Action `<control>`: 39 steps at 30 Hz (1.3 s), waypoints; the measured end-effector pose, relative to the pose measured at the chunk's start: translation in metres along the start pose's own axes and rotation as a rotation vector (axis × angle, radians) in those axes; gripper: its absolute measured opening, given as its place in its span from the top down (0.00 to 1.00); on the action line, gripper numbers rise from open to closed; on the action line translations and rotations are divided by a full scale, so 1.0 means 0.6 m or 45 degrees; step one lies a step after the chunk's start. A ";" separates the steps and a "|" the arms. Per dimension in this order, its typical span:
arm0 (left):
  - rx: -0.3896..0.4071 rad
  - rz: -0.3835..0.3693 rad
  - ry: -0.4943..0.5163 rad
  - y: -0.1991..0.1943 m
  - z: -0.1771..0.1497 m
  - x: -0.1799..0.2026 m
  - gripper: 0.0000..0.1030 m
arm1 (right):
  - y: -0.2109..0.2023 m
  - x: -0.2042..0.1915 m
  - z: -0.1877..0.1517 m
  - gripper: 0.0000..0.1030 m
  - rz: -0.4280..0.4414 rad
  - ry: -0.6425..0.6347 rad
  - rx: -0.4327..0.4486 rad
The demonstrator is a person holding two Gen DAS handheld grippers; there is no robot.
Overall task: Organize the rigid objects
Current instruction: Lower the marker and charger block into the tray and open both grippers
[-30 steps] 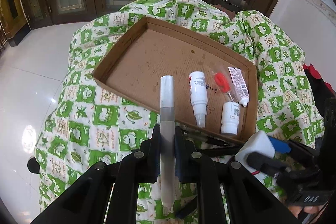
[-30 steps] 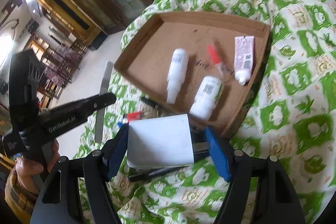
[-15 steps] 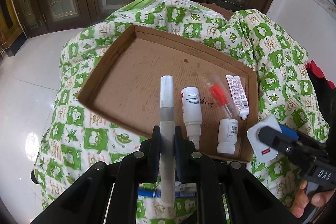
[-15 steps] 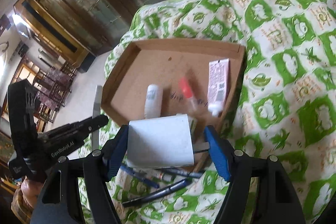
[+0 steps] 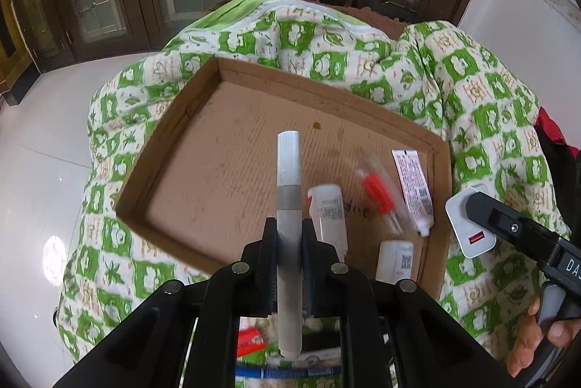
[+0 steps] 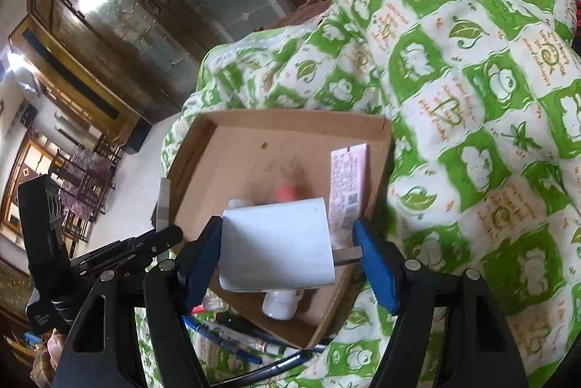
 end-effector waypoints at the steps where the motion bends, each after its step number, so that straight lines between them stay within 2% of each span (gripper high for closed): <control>1: 0.003 -0.001 -0.001 0.001 0.004 -0.001 0.89 | -0.002 0.004 0.002 0.30 -0.002 0.008 0.005; 8: -0.008 0.017 0.000 0.027 0.023 -0.009 0.89 | 0.005 0.015 0.034 0.30 -0.004 0.037 0.032; 16: -0.057 0.034 -0.030 0.069 0.016 -0.032 0.89 | 0.064 -0.013 0.073 0.30 0.051 -0.003 -0.003; 19: -0.072 0.034 -0.040 0.081 0.011 -0.039 0.89 | 0.086 -0.031 0.080 0.30 0.130 -0.014 -0.031; 22: -0.084 0.028 -0.054 0.091 0.007 -0.043 0.89 | 0.104 -0.060 0.083 0.30 0.301 -0.020 -0.078; 24: -0.091 0.024 -0.060 0.095 0.004 -0.046 0.89 | 0.119 -0.076 0.085 0.30 0.359 -0.023 -0.105; 29: -0.099 0.020 -0.074 0.102 -0.003 -0.054 0.89 | 0.171 -0.093 0.079 0.30 0.409 0.014 -0.192; 32: -0.102 0.013 -0.094 0.102 -0.006 -0.061 0.89 | 0.201 -0.084 0.072 0.30 0.363 0.060 -0.235; 34: -0.101 0.001 -0.113 0.103 -0.008 -0.066 0.89 | 0.209 -0.072 0.067 0.30 0.246 0.059 -0.234; 37: -0.096 -0.017 -0.127 0.107 -0.009 -0.064 0.89 | 0.208 -0.050 0.069 0.30 -0.021 0.028 -0.190; 39: -0.090 -0.023 -0.122 0.111 -0.012 -0.055 0.89 | 0.204 -0.037 0.072 0.30 -0.088 0.031 -0.168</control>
Point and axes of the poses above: each gripper's, at about its wrist camera, not at the fingertips, and y roughly the way its jaws point, x to its right, z to its top, the point moved 2 cm from there along y, roughly the way its jaws point
